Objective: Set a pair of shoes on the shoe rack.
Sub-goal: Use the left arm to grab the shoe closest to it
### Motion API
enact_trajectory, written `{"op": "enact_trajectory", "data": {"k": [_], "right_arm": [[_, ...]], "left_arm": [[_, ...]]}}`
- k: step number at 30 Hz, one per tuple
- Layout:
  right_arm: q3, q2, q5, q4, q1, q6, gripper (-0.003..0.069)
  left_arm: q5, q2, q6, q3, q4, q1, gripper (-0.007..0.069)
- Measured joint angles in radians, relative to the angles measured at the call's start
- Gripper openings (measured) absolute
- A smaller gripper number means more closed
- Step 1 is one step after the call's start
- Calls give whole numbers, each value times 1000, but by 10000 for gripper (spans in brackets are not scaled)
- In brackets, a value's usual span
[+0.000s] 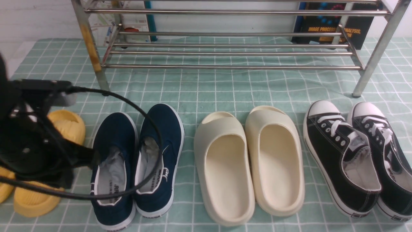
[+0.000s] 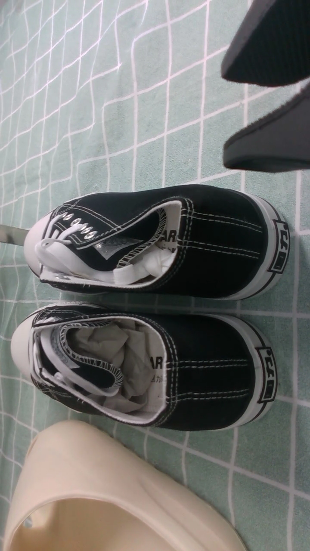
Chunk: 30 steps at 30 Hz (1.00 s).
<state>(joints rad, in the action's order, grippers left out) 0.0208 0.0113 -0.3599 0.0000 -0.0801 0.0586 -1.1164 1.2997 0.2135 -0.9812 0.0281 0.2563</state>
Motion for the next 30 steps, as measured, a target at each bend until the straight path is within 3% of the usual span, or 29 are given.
{"op": "enact_trajectory", "data": {"k": [2,4,7,13,17,21,22,24,30], "right_arm": [[0,0,0,0,0,0,246],[0,0,0,0,0,0,246],[0,0,0,0,0,0,246],[0,0,0,0,0,0,246],[0,0,0,0,0,0,246],[0,0,0,0,0,0,246],[0,0,0,0,0,0,246],[0,0,0,0,0,0,246],[0,0,0,0,0,0,246]], "left_arm": [[26,38,39,0,0,12,220],[76,121,126,-4,4,20,355],[128,207,201,-5,17,20,443],[204,341,277,-6,28,20,477],[224,389,283,-6,31,20,357],[207,354,284,-6,54,19,145],[206,350,284,-6,56,19,134],[197,280,285,-6,83,19,9],[144,169,285,-6,113,19,12]]}}
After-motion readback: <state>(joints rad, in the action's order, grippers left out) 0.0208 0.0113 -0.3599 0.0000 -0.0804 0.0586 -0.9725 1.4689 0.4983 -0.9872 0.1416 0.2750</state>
